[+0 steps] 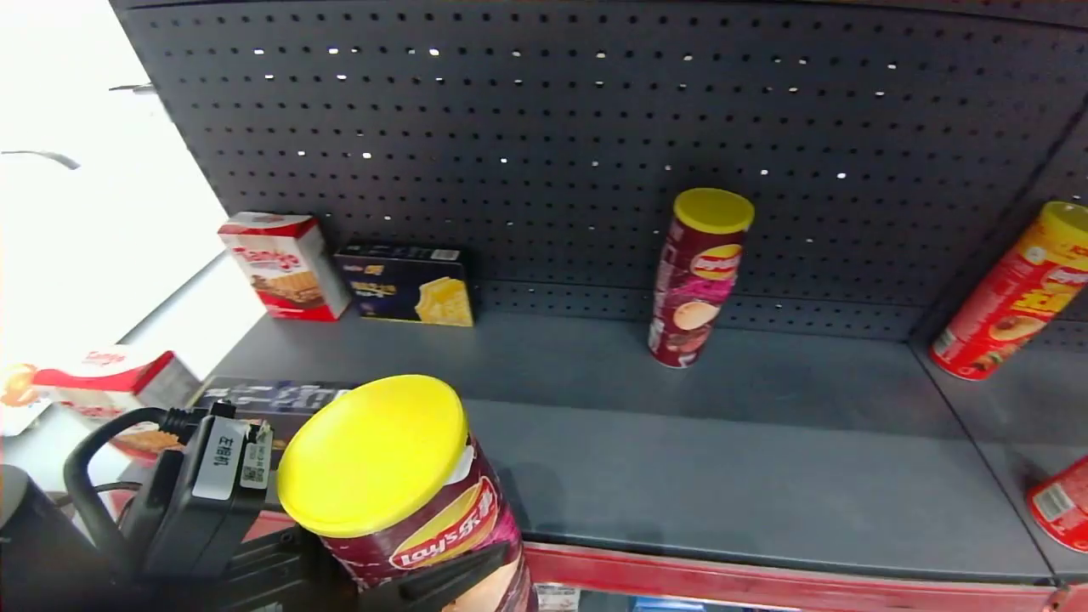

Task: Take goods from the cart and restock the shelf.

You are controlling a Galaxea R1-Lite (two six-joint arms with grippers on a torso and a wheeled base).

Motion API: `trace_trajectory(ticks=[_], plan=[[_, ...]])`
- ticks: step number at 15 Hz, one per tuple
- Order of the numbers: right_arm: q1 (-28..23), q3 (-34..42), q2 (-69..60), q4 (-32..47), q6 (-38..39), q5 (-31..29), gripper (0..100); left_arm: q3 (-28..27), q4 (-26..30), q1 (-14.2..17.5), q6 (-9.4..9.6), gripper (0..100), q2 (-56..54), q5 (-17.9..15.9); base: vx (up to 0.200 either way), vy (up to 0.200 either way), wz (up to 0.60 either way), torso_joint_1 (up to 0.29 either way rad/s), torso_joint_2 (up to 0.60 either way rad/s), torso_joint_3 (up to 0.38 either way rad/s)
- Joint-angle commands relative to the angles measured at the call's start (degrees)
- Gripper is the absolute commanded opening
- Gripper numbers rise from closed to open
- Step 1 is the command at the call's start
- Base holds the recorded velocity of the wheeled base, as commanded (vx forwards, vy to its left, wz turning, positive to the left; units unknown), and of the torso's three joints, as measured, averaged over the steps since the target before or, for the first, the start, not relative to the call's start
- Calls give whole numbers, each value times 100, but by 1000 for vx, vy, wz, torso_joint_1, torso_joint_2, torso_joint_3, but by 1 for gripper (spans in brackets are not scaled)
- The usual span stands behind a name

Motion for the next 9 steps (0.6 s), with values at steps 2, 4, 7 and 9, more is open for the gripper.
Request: trace_trajectory(ticks=[2, 4, 7, 9], plan=[[0, 0, -2, -4, -1, -1, 100, 3, 5, 24, -7, 0, 9, -1, 0, 0, -300, 4, -1, -1], [0, 0, -2, -4, -1, -1, 100, 3, 5, 68, -7, 0, 9, -1, 0, 0, 0, 0, 0, 0], [0, 0, -2, -4, -1, -1, 100, 3, 5, 77, -7, 0, 9, 8, 0, 0, 0, 0, 0, 0], [0, 0, -2, -4, -1, -1, 100, 3, 5, 86, -16, 0, 9, 8, 0, 0, 0, 0, 0, 0]])
